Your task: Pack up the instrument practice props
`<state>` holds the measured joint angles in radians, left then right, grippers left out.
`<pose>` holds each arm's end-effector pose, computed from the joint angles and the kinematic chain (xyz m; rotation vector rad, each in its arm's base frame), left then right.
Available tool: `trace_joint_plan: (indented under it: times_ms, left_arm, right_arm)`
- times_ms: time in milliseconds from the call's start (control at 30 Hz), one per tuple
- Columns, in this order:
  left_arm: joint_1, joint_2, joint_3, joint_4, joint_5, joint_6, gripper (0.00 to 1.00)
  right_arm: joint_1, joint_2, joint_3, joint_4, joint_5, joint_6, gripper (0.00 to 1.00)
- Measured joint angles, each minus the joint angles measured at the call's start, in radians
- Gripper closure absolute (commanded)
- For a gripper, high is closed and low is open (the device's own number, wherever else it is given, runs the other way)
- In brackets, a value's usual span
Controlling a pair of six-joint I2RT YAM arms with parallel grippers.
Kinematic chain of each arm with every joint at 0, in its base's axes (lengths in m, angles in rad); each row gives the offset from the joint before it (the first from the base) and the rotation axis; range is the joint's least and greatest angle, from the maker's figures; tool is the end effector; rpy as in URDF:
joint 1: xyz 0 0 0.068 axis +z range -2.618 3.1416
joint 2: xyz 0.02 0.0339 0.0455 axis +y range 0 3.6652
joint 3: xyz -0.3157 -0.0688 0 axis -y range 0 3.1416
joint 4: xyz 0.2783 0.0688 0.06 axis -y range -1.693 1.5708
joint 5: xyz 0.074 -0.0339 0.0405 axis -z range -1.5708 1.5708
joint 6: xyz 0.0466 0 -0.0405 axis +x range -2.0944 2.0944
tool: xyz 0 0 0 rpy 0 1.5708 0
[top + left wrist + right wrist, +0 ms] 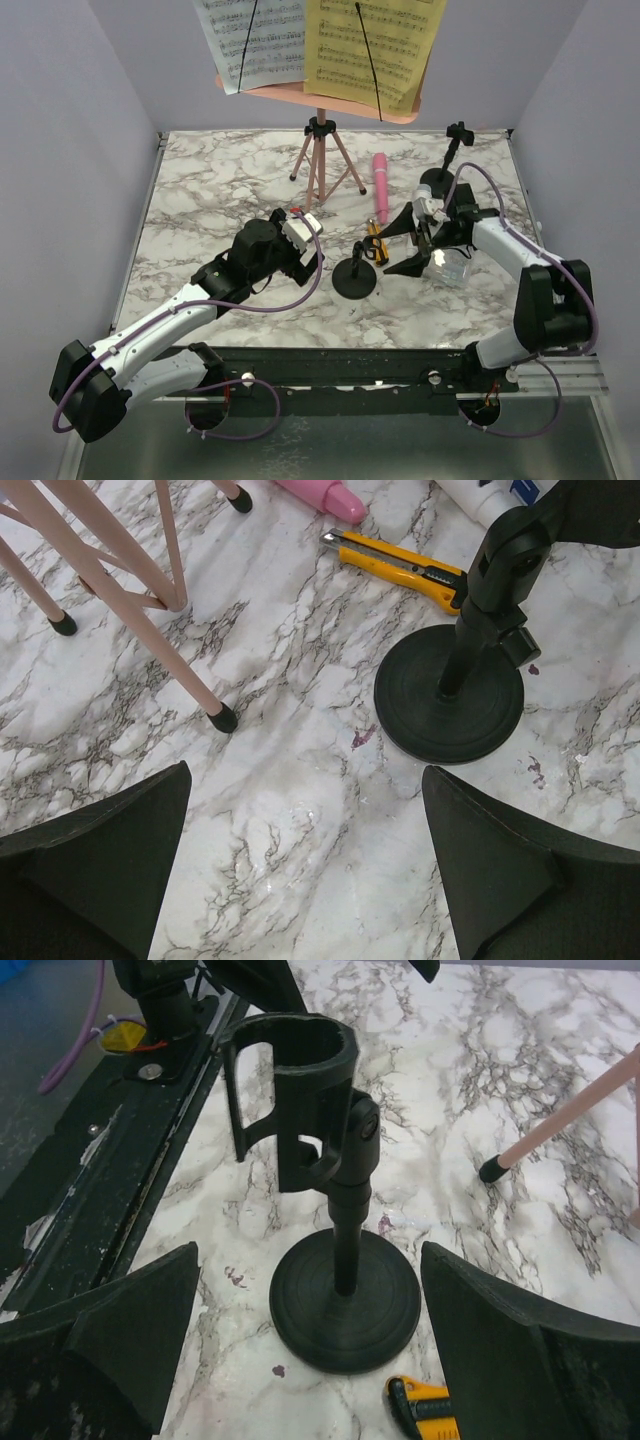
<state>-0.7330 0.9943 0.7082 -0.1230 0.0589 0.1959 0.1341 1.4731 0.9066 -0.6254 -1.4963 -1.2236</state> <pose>0.1783 -0.1642 0.3093 0.9311 1.7721 -0.4054 0.2761 0.0841 0.2570 -1.3554 1.1788 1.2281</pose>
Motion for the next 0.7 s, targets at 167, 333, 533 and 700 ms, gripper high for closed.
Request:
trace_joint_plan:
  times_ms: [167,333,533,700]
  left_arm:
    - [0.0,0.0,0.0,0.0,0.0,0.001,0.01]
    - [0.0,0.0,0.0,-0.003,-0.001,0.004,0.01]
    - [0.0,0.0,0.0,-0.008,-0.003,0.007,0.01]
    - [0.0,0.0,0.0,-0.008,-0.003,0.008,0.01]
  right_arm:
    - [0.043,0.183,0.158,-0.191,-0.006,-0.196,0.12]
    - [0.095,0.298,0.242,-0.335,-0.005,-0.328,0.16]
    - [0.169,0.364,0.298,-0.399,0.003,-0.352,0.22]
    - [0.187,0.381,0.305,-0.414,0.015,-0.353,0.29]
